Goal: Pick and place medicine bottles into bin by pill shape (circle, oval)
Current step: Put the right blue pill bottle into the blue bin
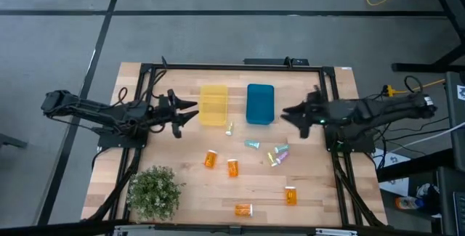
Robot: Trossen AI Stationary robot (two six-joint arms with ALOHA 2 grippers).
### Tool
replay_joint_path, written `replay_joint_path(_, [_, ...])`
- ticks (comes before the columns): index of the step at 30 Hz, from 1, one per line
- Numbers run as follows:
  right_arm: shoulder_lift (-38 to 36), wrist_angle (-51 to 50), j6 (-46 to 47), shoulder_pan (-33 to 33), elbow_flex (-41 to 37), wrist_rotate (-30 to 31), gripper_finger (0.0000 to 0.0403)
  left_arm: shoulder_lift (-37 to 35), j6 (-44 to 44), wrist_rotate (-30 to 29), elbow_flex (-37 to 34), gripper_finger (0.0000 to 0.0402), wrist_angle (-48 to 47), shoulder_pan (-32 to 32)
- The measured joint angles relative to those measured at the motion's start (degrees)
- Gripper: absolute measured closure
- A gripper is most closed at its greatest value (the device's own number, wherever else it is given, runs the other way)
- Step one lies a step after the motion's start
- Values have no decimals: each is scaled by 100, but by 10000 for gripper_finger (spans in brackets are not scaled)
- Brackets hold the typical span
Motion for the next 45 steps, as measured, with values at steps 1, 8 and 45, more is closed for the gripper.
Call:
replay_joint_path(1, [236, -267, 67, 0, 150, -126, 227, 18, -1, -1, 0, 237, -1, 17])
replay_joint_path(8, [1628, -2008, 214, 0, 866, -1360, 227, 33, -1, -1, 2, 237, 0, 58])
replay_joint_path(45, [4660, -2599, -2170, 0, 872, -1935, 227, 31, 15, -5, 4, 237, -304, 58])
